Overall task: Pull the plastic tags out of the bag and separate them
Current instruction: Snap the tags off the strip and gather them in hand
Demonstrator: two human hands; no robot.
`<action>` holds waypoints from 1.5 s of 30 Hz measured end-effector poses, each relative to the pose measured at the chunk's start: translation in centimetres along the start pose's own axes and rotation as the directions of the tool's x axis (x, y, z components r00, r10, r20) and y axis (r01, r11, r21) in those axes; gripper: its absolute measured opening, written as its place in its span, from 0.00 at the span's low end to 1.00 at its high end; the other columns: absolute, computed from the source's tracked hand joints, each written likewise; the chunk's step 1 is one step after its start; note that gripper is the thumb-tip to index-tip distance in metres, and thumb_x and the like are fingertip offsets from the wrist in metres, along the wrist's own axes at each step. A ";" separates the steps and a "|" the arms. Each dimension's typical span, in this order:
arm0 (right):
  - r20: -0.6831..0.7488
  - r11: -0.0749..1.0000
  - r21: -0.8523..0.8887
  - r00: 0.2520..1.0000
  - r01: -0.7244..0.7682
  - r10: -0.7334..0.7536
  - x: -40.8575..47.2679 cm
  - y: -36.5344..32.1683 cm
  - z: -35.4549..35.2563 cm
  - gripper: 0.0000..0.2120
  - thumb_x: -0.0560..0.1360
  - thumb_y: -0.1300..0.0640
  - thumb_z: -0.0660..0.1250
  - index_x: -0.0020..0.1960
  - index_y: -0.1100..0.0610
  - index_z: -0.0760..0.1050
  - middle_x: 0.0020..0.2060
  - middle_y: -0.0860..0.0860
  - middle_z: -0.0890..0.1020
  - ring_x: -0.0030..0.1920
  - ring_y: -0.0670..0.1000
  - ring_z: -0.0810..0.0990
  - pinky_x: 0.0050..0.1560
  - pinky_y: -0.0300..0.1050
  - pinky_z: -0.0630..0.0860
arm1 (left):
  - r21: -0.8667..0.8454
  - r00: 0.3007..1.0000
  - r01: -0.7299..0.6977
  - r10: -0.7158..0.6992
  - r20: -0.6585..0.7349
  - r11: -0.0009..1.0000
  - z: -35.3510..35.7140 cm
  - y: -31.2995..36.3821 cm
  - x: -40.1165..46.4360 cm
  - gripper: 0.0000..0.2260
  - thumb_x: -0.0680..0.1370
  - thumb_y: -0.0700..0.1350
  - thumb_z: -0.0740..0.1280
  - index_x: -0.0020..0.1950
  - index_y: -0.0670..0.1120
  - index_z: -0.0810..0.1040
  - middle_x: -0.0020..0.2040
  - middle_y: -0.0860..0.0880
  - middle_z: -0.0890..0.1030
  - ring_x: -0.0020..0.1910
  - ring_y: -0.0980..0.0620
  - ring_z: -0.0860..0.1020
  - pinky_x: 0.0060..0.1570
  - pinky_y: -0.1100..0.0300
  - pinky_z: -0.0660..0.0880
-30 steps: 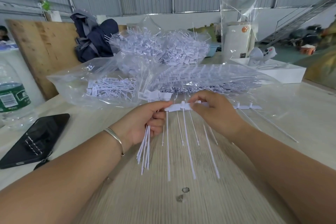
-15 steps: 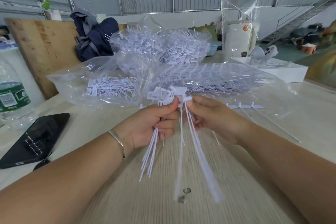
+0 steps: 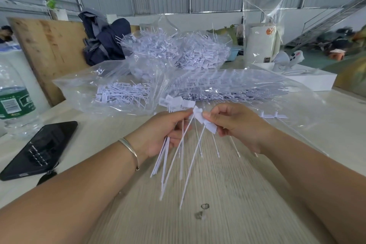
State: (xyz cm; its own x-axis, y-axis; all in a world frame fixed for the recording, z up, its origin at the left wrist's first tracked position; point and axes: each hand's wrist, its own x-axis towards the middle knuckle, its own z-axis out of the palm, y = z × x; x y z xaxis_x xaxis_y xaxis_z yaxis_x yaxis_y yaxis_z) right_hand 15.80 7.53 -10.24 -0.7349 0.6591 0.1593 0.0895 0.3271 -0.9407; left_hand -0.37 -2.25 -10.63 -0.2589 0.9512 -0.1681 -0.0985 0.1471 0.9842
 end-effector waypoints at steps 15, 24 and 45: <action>-0.059 0.989 -0.137 0.996 0.052 -0.060 0.1 0.4 0.2 0.18 0.70 0.52 0.74 0.42 0.68 0.75 0.30 0.55 0.74 0.29 0.48 0.70 0.35 0.43 0.67 | 0.012 0.999 0.007 -0.008 0.041 1.000 -0.6 -0.1 0.5 0.17 0.65 0.56 0.76 0.26 0.52 0.70 0.24 0.55 0.59 0.21 0.57 0.54 0.19 0.66 0.54; -0.126 0.970 -0.238 0.988 0.058 -0.090 0.2 0.6 0.1 0.16 0.69 0.49 0.75 0.37 0.61 0.76 0.29 0.53 0.76 0.30 0.48 0.71 0.38 0.45 0.68 | 0.120 0.999 -0.033 0.030 0.027 0.992 -0.3 -0.3 0.2 0.18 0.59 0.59 0.79 0.25 0.52 0.73 0.27 0.54 0.57 0.23 0.55 0.54 0.22 0.64 0.52; -0.027 0.979 0.123 0.986 0.164 -0.162 -0.2 -0.9 0.8 0.12 0.82 0.59 0.57 0.57 0.67 0.71 0.43 0.63 0.81 0.39 0.55 0.78 0.44 0.47 0.76 | -0.192 0.979 -0.021 0.059 0.196 0.981 -0.5 0.1 0.5 0.10 0.72 0.49 0.68 0.36 0.50 0.68 0.24 0.54 0.60 0.18 0.59 0.56 0.21 0.66 0.51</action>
State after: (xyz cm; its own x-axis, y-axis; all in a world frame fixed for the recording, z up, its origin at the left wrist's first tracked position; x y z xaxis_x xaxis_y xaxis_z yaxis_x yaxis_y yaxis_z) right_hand 15.38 6.56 -9.69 -0.7213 0.6153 0.3180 -0.1163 0.3450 -0.9314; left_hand -1.00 -1.93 -10.60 -0.0713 0.9928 -0.0958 -0.2759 0.0727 0.9584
